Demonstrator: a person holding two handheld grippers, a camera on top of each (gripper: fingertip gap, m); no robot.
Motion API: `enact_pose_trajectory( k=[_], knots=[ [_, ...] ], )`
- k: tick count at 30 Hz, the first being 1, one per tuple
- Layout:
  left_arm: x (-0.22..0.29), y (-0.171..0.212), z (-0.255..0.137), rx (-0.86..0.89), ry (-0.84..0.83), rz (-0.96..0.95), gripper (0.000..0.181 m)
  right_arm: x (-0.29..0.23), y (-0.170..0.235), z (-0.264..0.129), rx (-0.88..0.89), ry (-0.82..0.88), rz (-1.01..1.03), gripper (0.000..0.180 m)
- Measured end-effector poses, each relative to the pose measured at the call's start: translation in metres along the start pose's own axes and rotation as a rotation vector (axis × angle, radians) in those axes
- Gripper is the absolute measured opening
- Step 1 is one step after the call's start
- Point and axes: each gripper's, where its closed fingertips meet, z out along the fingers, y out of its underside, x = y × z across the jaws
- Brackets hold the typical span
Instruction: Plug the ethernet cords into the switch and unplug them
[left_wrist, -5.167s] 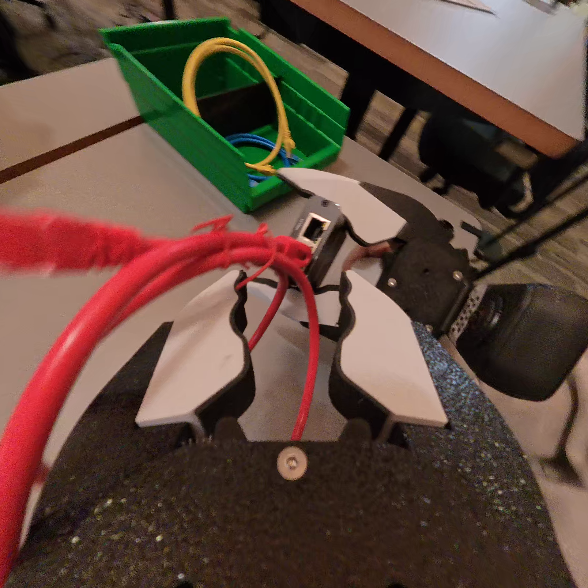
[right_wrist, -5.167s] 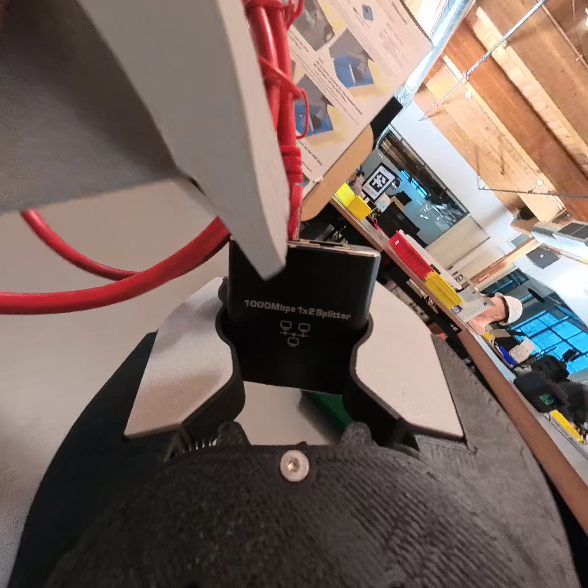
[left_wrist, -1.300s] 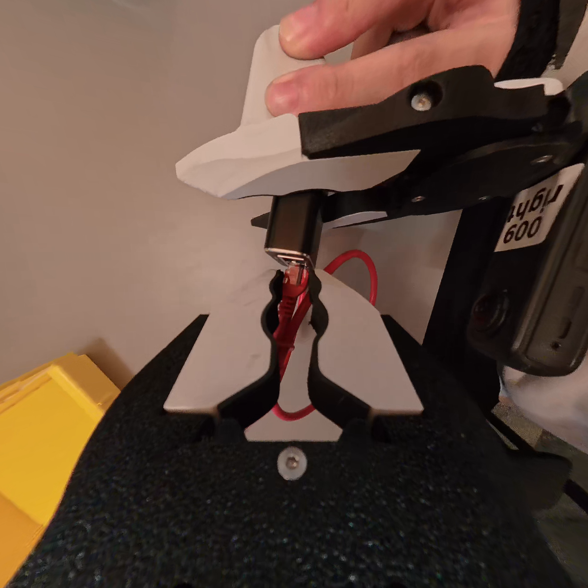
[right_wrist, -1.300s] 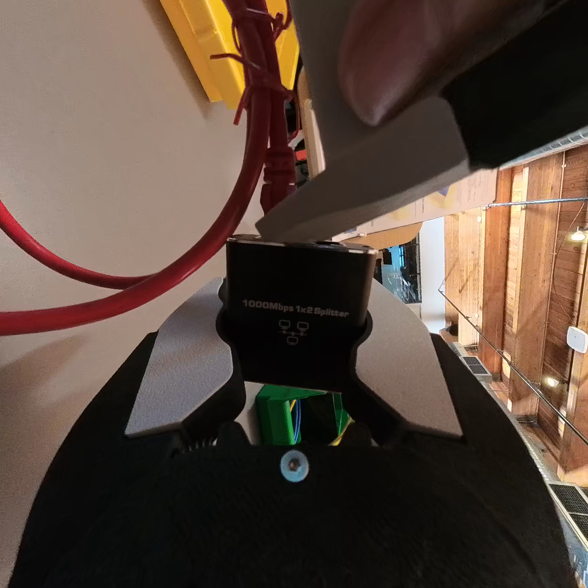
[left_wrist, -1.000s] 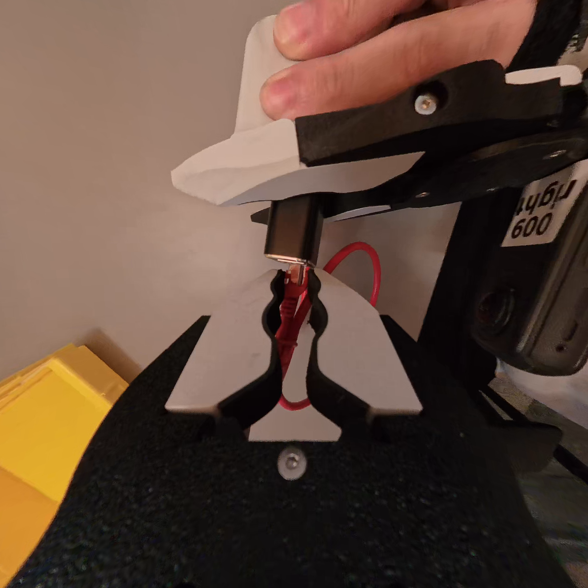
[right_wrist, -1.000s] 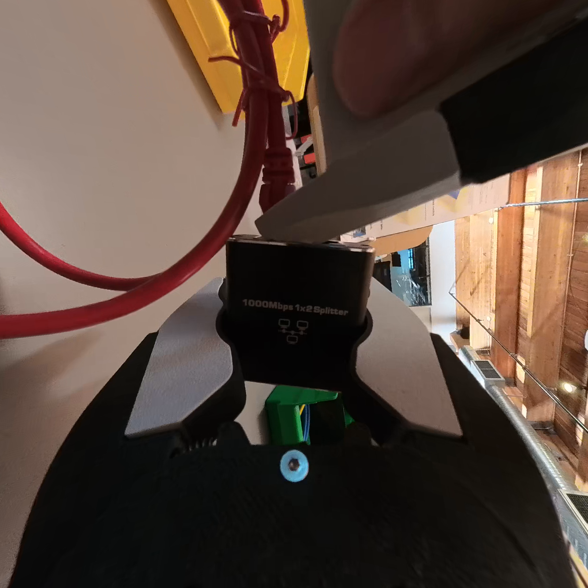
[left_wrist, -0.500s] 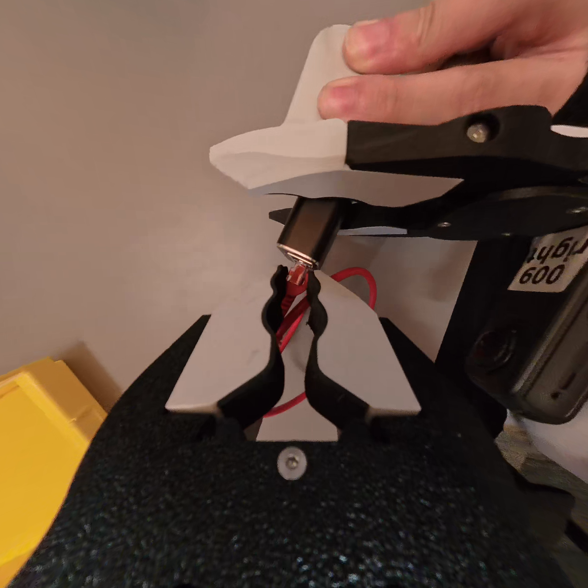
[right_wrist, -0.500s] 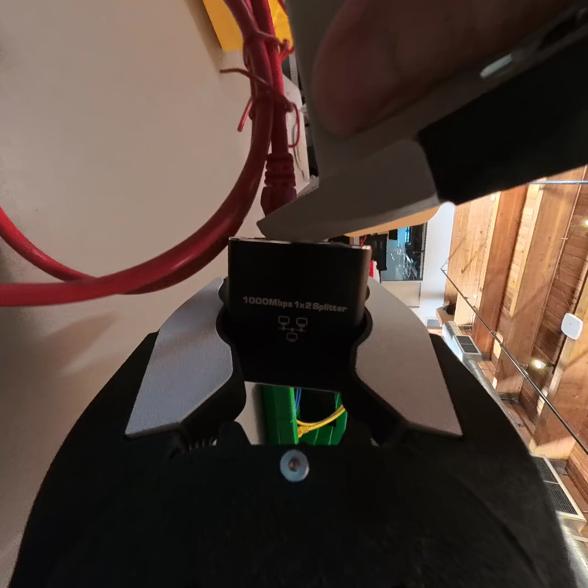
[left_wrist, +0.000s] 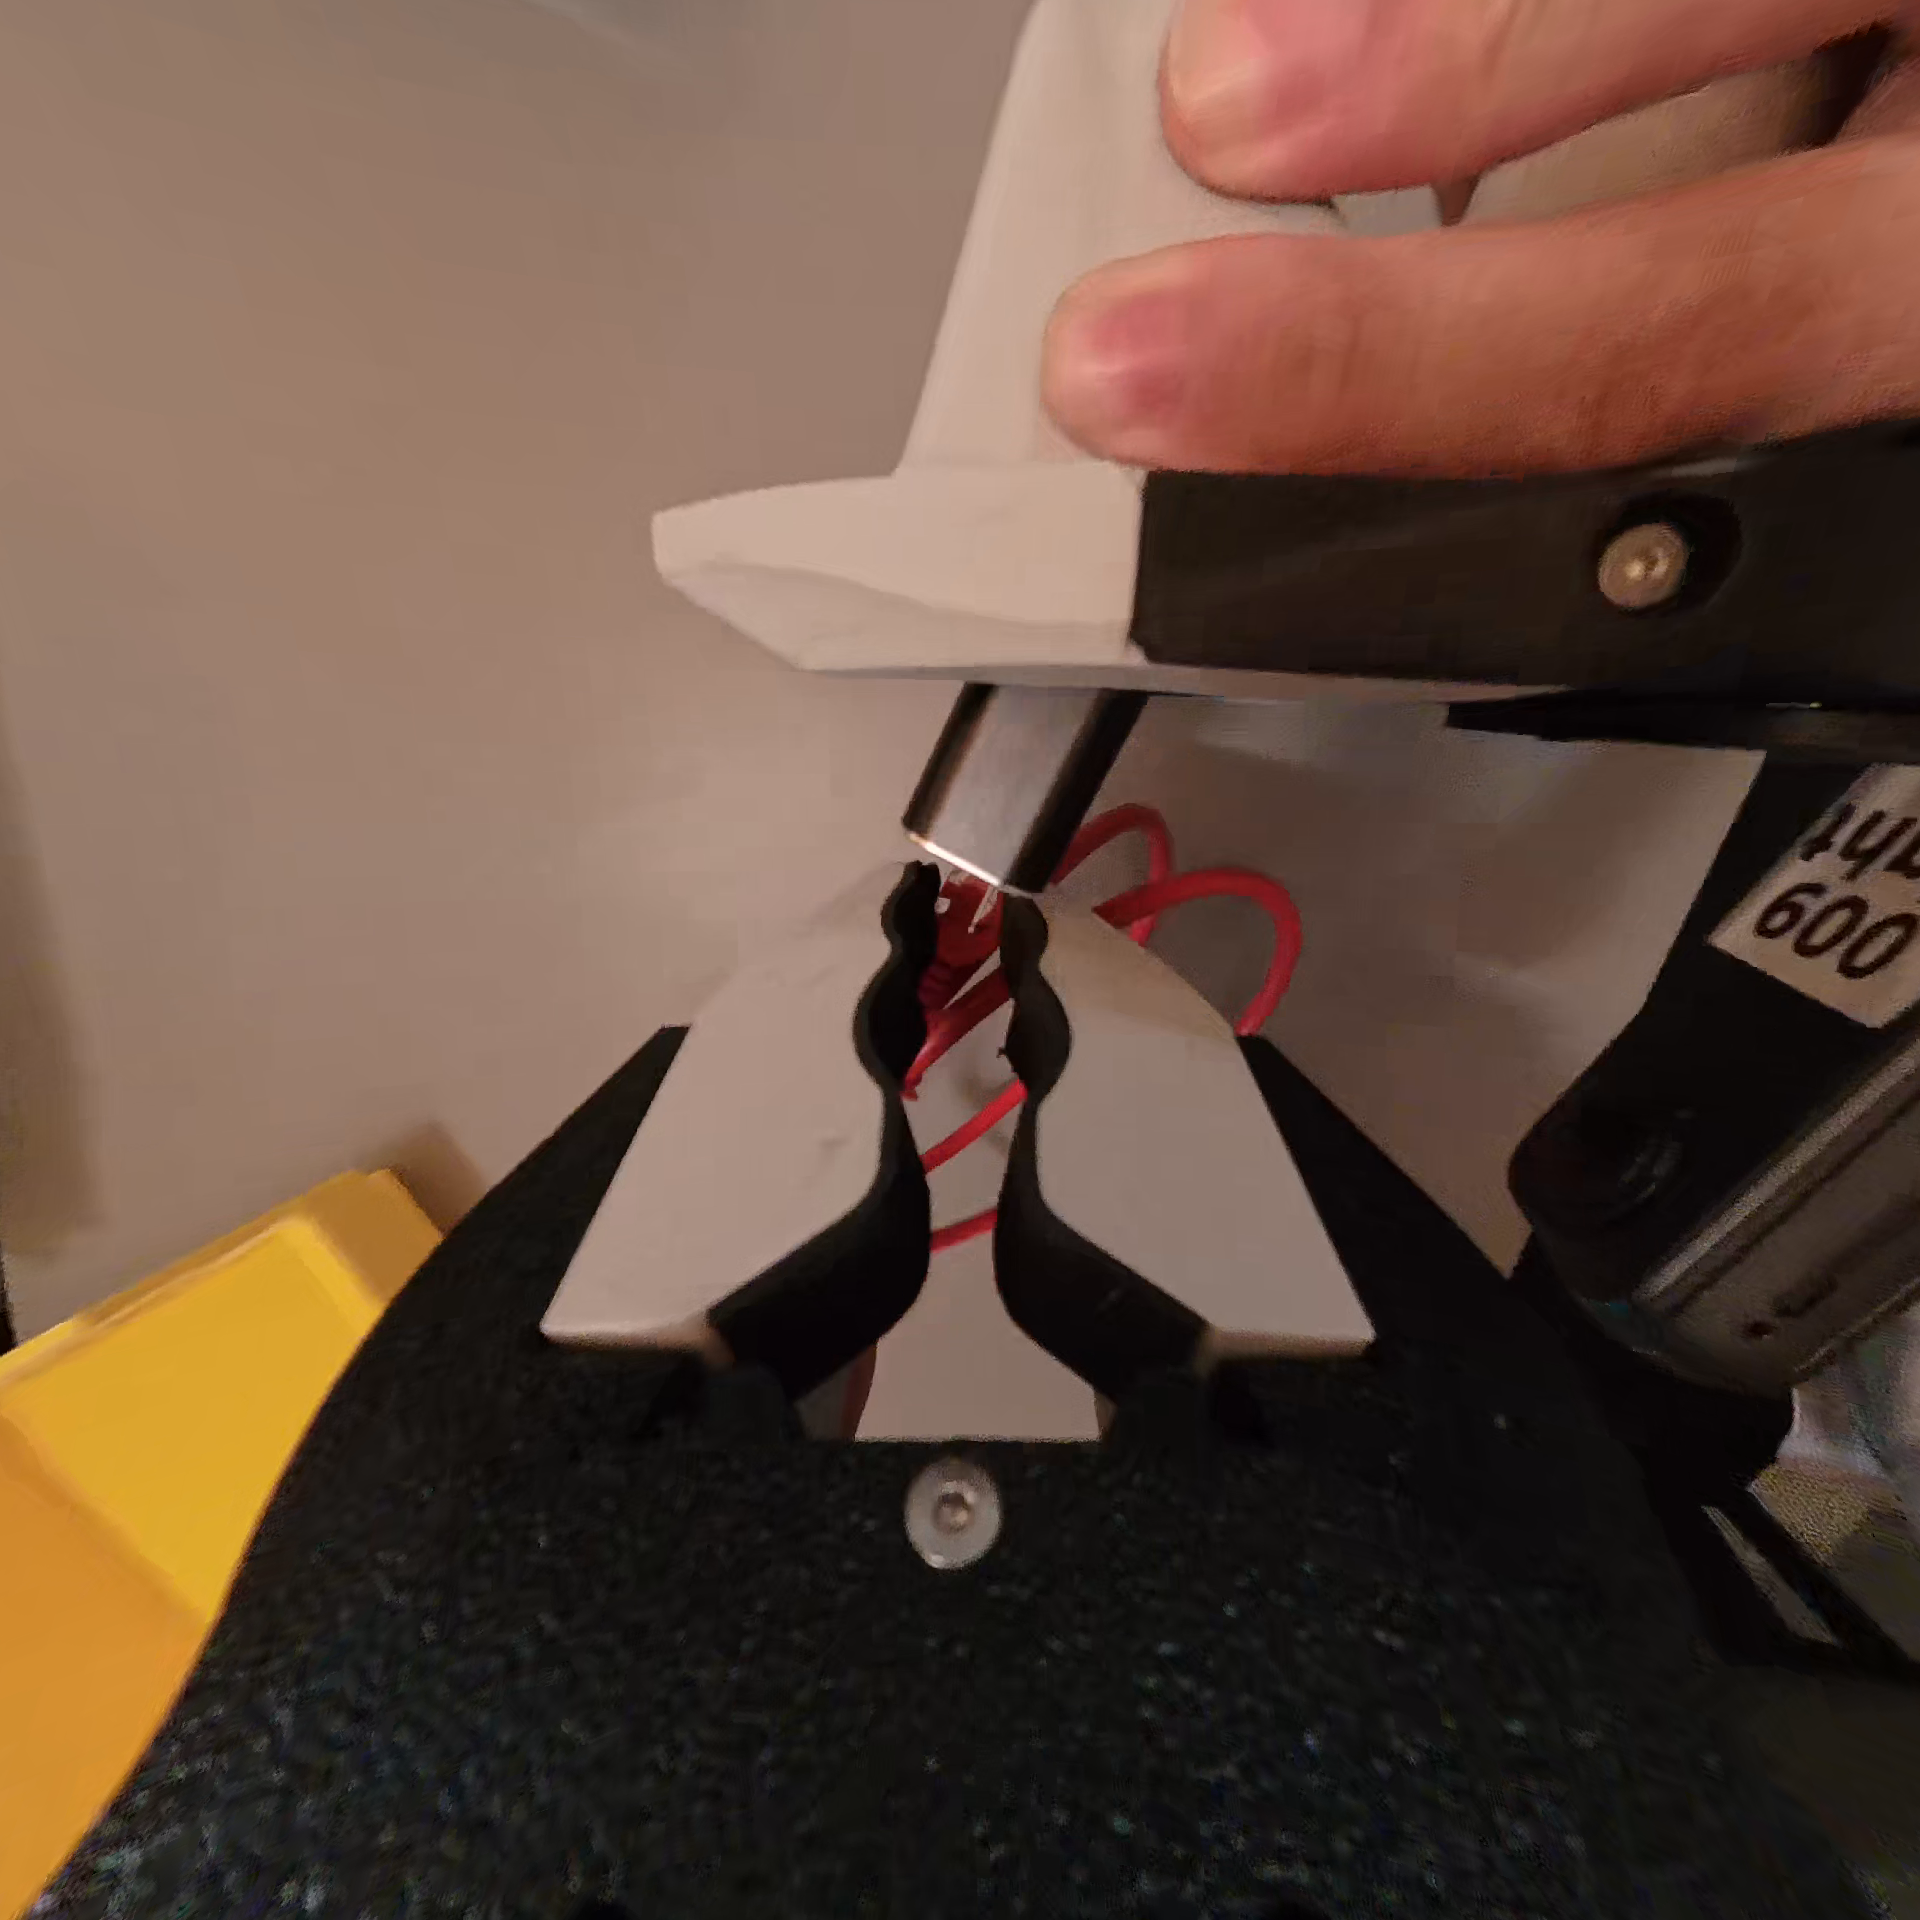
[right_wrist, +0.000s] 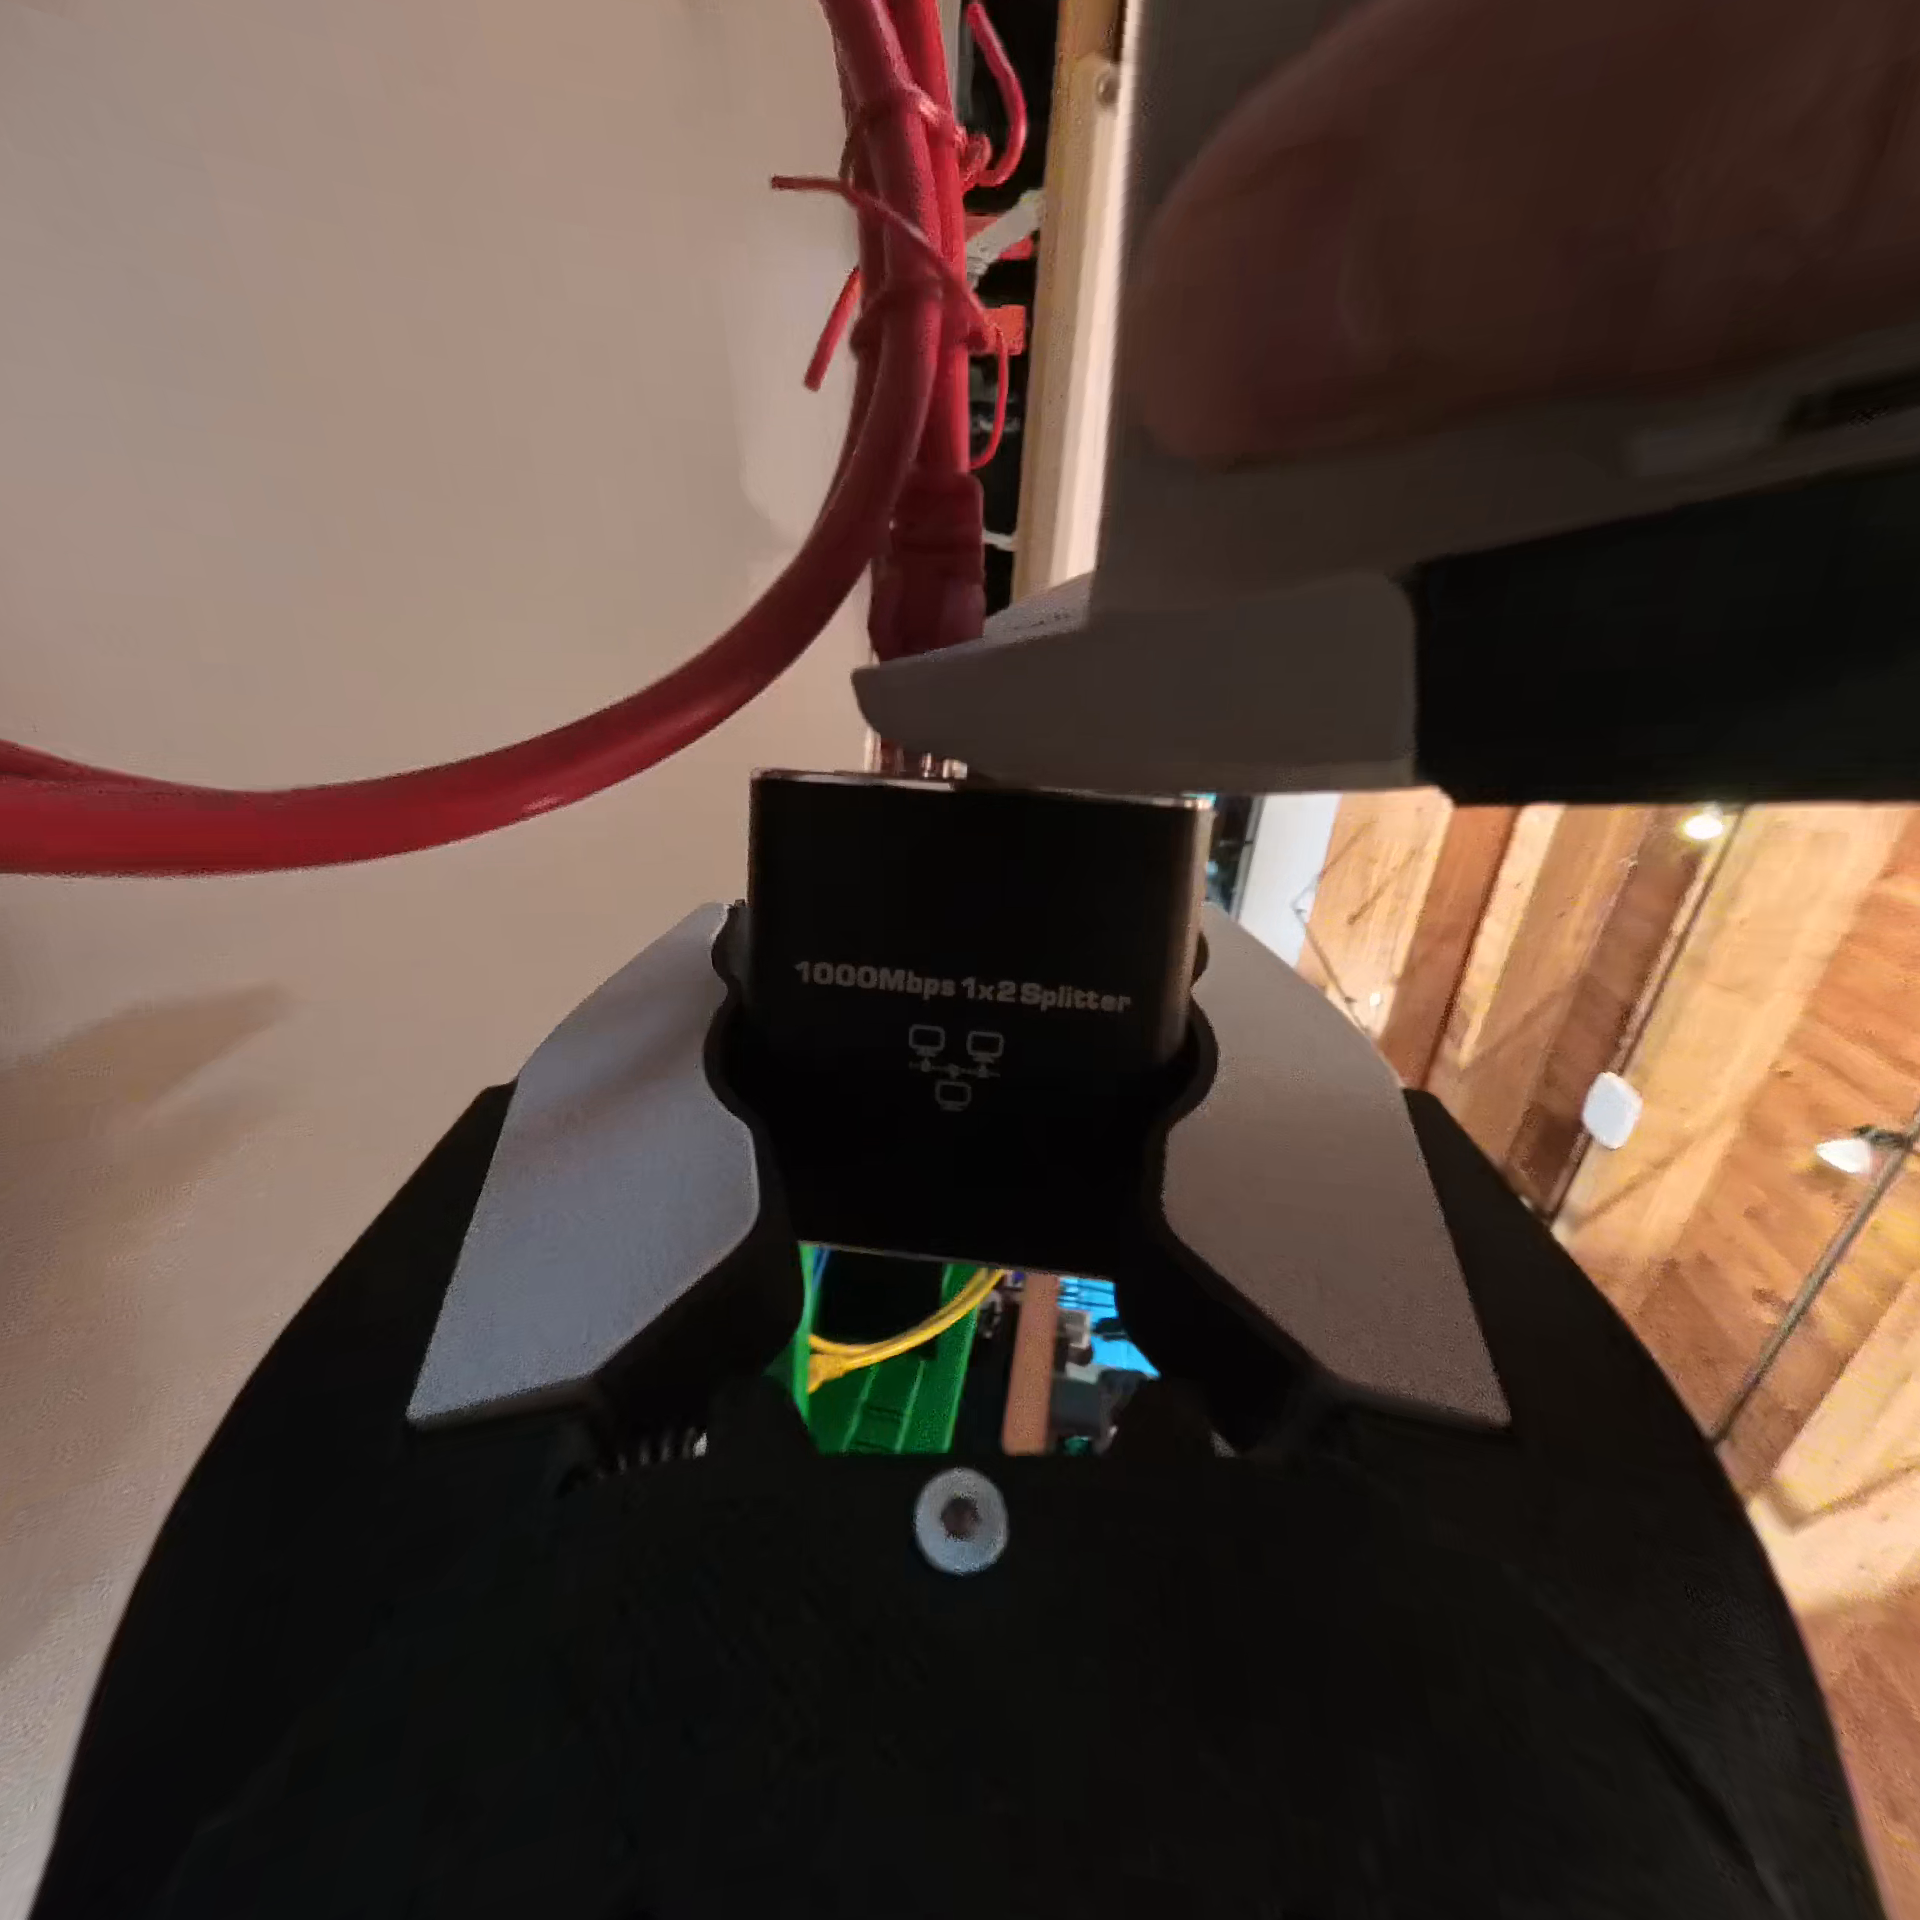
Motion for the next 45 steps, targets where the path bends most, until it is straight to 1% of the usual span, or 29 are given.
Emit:
enact_pose_trajectory(
  k=[2, 4, 5, 6, 8, 10, 13, 17, 19, 20, 22, 23, 24, 25, 26, 27, 28, 30, 33, 35, 37, 38, 41, 43, 45],
  knots=[
    [-0.003, -0.008, -0.004, 0.031, -0.011, -0.012, 0.011, 0.008, 0.007, 0.002, 0.006, 0.018, 0.007, 0.077],
    [-0.005, -0.016, -0.012, 0.086, 0.023, -0.067, 0.011, 0.017, 0.013, 0.001, 0.006, 0.034, 0.039, 0.077],
    [-0.012, -0.016, -0.015, 0.091, -0.007, -0.082, 0.011, 0.019, 0.018, 0.002, -0.004, 0.036, 0.04, 0.078],
    [-0.02, -0.013, -0.018, 0.089, -0.032, -0.096, 0.011, 0.02, 0.019, 0.001, 0.027, 0.025, 0.07, 0.077],
    [-0.023, -0.017, -0.03, 0.152, -0.03, -0.109, 0.01, 0.023, 0.031, 0.001, 0.017, 0.016, 0.134, 0.078],
    [-0.025, -0.018, -0.04, 0.146, -0.078, -0.069, 0.011, 0.023, 0.042, 0.003, 0.009, -0.043, 0.27, 0.077],
    [-0.027, -0.028, -0.067, 0.204, -0.154, -0.03, 0.011, 0.032, 0.057, 0.0, 0.035, -0.072, 0.472, 0.077],
    [-0.03, -0.033, -0.125, 0.353, -0.271, -0.025, 0.011, 0.029, 0.101, 0.0, 0.058, -0.233, 0.803, 0.077],
    [-0.029, -0.032, -0.153, 0.457, -0.317, -0.042, 0.012, 0.03, 0.136, 0.006, 0.025, -0.283, 0.939, 0.077],
    [-0.028, -0.029, -0.163, 0.496, -0.326, -0.051, 0.012, 0.032, 0.159, 0.01, -0.03, -0.285, 0.973, 0.077],
    [-0.025, -0.023, -0.178, 0.576, -0.342, -0.072, 0.012, 0.05, 0.21, 0.021, -0.138, -0.201, 1.019, 0.077],
    [-0.024, -0.02, -0.182, 0.608, -0.343, -0.084, 0.012, 0.053, 0.221, 0.026, -0.141, -0.233, 1.044, 0.077],
    [-0.024, -0.017, -0.186, 0.639, -0.345, -0.096, 0.012, 0.06, 0.227, 0.03, -0.119, -0.253, 1.07, 0.077],
    [-0.025, -0.013, -0.188, 0.667, -0.348, -0.111, 0.012, 0.071, 0.234, 0.036, -0.102, -0.224, 1.071, 0.077],
    [-0.024, -0.01, -0.188, 0.689, -0.342, -0.124, 0.012, 0.08, 0.243, 0.044, -0.102, -0.201, 1.052, 0.077],
    [-0.023, -0.007, -0.188, 0.713, -0.331, -0.135, 0.012, 0.083, 0.25, 0.052, -0.12, -0.222, 1.04, 0.077],
    [-0.022, -0.005, -0.188, 0.742, -0.319, -0.147, 0.012, 0.085, 0.259, 0.063, -0.144, -0.242, 1.039, 0.077],
    [-0.019, -0.002, -0.187, 0.782, -0.291, -0.162, 0.012, 0.092, 0.282, 0.09, -0.189, -0.216, 1.04, 0.077],
    [-0.017, 0.003, -0.183, 0.813, -0.271, -0.179, 0.012, 0.082, 0.314, 0.132, -0.309, -0.32, 1.073, 0.077],
    [-0.018, 0.008, -0.181, 0.806, -0.266, -0.186, 0.012, 0.08, 0.334, 0.156, -0.365, -0.345, 1.061, 0.077],
    [-0.02, 0.013, -0.18, 0.805, -0.274, -0.191, 0.012, 0.076, 0.349, 0.175, -0.41, -0.397, 1.086, 0.077],
    [-0.022, 0.015, -0.18, 0.807, -0.274, -0.195, 0.012, 0.076, 0.356, 0.184, -0.424, -0.394, 1.102, 0.077],
    [-0.028, 0.017, -0.179, 0.818, -0.259, -0.208, 0.012, 0.07, 0.36, 0.209, -0.43, -0.444, 1.173, 0.077],
    [-0.033, 0.016, -0.176, 0.822, -0.25, -0.215, 0.012, 0.059, 0.366, 0.22, -0.47, -0.468, 1.135, 0.077],
    [-0.039, 0.014, -0.171, 0.824, -0.234, -0.221, 0.012, 0.048, 0.363, 0.231, -0.472, -0.512, 1.157, 0.077]
  ],
)
